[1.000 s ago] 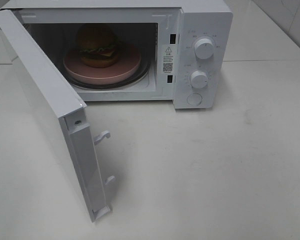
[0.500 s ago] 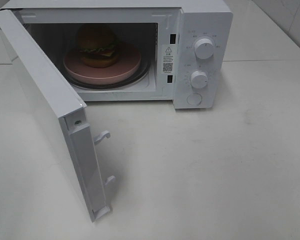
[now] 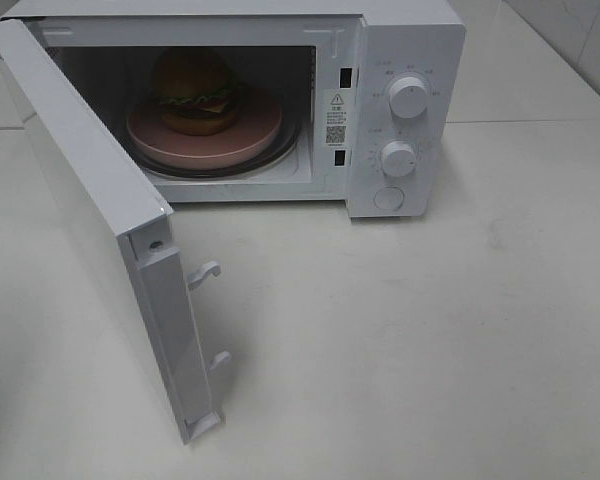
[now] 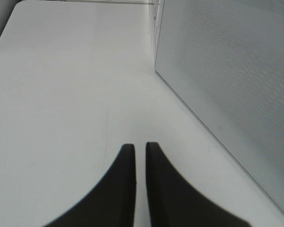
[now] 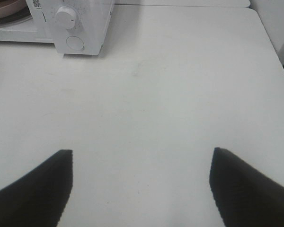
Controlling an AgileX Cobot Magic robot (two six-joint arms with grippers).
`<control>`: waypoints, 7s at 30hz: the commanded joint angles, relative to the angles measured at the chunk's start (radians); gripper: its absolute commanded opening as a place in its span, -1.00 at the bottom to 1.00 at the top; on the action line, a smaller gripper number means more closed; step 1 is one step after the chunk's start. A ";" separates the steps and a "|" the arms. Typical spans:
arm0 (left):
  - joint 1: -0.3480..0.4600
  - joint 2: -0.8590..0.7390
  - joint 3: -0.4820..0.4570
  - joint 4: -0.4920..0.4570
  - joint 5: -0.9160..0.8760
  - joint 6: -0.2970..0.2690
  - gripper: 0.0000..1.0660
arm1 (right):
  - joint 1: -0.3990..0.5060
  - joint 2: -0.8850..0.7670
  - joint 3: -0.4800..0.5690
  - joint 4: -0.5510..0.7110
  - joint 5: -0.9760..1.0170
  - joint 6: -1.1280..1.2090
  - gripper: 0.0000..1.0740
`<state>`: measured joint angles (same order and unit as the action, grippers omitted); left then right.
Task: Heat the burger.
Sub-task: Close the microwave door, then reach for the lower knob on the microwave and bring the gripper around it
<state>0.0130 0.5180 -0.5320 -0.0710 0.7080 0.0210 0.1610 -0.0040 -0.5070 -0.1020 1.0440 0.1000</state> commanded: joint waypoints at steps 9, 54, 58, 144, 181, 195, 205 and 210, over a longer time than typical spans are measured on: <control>-0.004 0.234 0.168 -0.002 -0.629 0.001 -1.00 | -0.008 -0.027 0.003 0.003 -0.008 -0.004 0.42; -0.303 1.004 0.187 0.299 -1.588 -0.231 -1.00 | -0.008 -0.027 0.003 0.003 -0.008 -0.004 0.42; -0.354 1.031 0.161 0.215 -1.587 -0.197 -1.00 | -0.008 -0.027 0.003 0.003 -0.008 -0.004 0.42; -0.859 1.212 -0.402 -1.071 -0.722 0.980 -1.00 | -0.008 -0.027 0.003 0.003 -0.008 -0.004 0.42; -0.059 0.606 -0.401 -0.018 0.434 -0.003 0.98 | -0.008 -0.027 0.003 0.003 -0.008 -0.006 0.42; -0.059 0.021 -0.102 0.048 0.419 -0.004 0.98 | -0.008 -0.027 0.003 0.003 -0.008 -0.006 0.42; -0.059 -0.252 -0.013 0.071 0.470 -0.007 0.98 | -0.008 -0.027 0.003 0.003 -0.008 -0.006 0.42; -0.059 -0.389 -0.009 0.071 0.441 -0.004 0.98 | -0.008 -0.027 0.003 0.003 -0.008 -0.006 0.42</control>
<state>-0.0490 0.1790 -0.5450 0.0000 1.1670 0.0240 0.1610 -0.0040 -0.5070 -0.0990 1.0440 0.0990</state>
